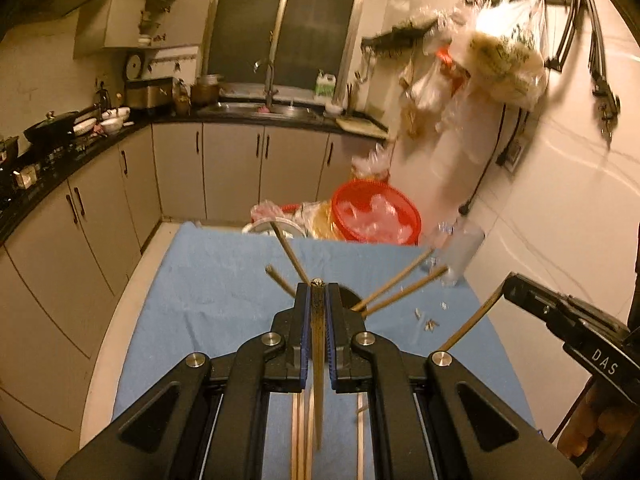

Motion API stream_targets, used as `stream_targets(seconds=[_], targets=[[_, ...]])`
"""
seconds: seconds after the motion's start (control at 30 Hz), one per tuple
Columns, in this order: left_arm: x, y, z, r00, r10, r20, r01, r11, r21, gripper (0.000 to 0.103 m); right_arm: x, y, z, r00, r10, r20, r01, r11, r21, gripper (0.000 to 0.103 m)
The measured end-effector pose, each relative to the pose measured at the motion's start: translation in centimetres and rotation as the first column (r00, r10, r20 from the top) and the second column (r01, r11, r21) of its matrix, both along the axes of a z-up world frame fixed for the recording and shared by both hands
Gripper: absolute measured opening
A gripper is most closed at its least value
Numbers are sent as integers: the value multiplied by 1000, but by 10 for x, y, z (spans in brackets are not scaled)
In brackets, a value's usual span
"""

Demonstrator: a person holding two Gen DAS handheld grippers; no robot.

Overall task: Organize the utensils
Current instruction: 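Lift the chopsticks toward the grey cup with both grippers, then lower the chopsticks into the grey cup and open both grippers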

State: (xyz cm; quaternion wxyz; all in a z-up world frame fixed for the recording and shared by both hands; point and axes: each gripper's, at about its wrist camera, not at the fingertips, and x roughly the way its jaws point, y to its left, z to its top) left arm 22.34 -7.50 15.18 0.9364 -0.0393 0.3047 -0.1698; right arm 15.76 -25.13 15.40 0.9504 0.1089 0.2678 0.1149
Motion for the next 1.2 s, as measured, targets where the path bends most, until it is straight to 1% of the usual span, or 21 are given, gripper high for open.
stream_targets(seconds=[0.23,0.43,0.53,0.67,0.8,0.9,1.0,1.2], targets=[[1,11,17,995,44,86,-36,995,-93,6,3,1,17,999,-5,36,5,1000,-8,7],[5,13,28,988,73,138,-55,990,-134,6,7,1,31,997,-19,71,20,1000,-16,7],[11,13,36,984,88,154,-64,986,-153,6,8,3,40,994,-30,102,33,999,-27,7],[14,12,46,971,114,208,-79,983,-168,6,10,2,53,987,-51,150,56,998,-28,7],[18,12,53,953,150,262,-96,973,-208,6,17,3,59,981,-67,181,71,997,-18,7],[23,10,53,944,169,282,-105,968,-228,6,25,4,61,978,-73,195,78,997,-14,7],[29,9,49,940,179,290,-110,965,-238,6,32,5,59,977,-75,201,78,997,-8,7],[48,0,32,946,169,277,-110,970,-216,6,49,9,44,979,-68,191,77,996,-39,7]])
